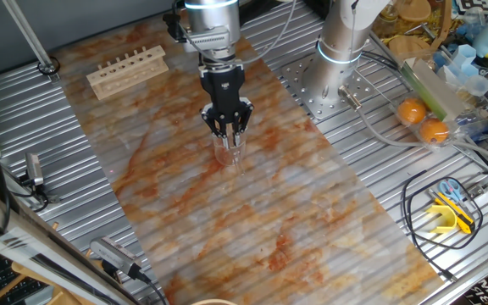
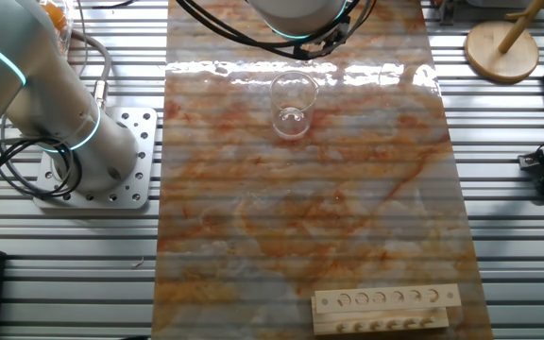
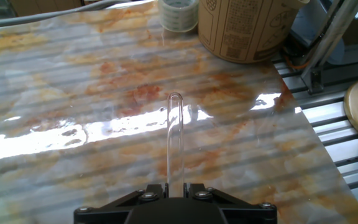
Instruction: Pour out the test tube
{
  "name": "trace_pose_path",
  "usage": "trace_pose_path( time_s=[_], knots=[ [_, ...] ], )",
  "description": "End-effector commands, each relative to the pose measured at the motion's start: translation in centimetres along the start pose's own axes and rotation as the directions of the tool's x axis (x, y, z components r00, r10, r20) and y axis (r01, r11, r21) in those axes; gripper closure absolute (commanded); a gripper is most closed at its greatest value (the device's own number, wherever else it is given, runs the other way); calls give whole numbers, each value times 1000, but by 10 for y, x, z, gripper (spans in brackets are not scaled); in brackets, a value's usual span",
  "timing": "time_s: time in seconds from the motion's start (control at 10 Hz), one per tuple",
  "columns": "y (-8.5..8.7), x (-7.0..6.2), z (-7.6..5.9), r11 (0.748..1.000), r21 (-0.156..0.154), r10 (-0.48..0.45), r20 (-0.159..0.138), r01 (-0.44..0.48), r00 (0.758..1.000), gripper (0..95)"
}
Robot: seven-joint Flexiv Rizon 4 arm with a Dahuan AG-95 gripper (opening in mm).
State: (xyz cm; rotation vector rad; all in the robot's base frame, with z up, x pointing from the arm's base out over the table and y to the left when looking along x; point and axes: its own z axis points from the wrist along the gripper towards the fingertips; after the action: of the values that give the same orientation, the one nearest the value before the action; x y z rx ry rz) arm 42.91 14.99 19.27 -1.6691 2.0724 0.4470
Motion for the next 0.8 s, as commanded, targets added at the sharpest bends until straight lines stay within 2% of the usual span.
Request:
trace_pose_path(
  time_s=[0.1, 0.5, 0.6, 0.8],
  knots=[
    [0, 0, 0, 1000, 0, 1, -2, -1, 1000, 950],
    [-2, 2, -2, 1000, 0, -1, -8, 1, 1000, 950],
    [-2, 2, -2, 1000, 2, -1, -21, 1, 1000, 950],
    [-2, 2, -2, 1000, 1, 1, -19, -1, 1000, 950]
  ],
)
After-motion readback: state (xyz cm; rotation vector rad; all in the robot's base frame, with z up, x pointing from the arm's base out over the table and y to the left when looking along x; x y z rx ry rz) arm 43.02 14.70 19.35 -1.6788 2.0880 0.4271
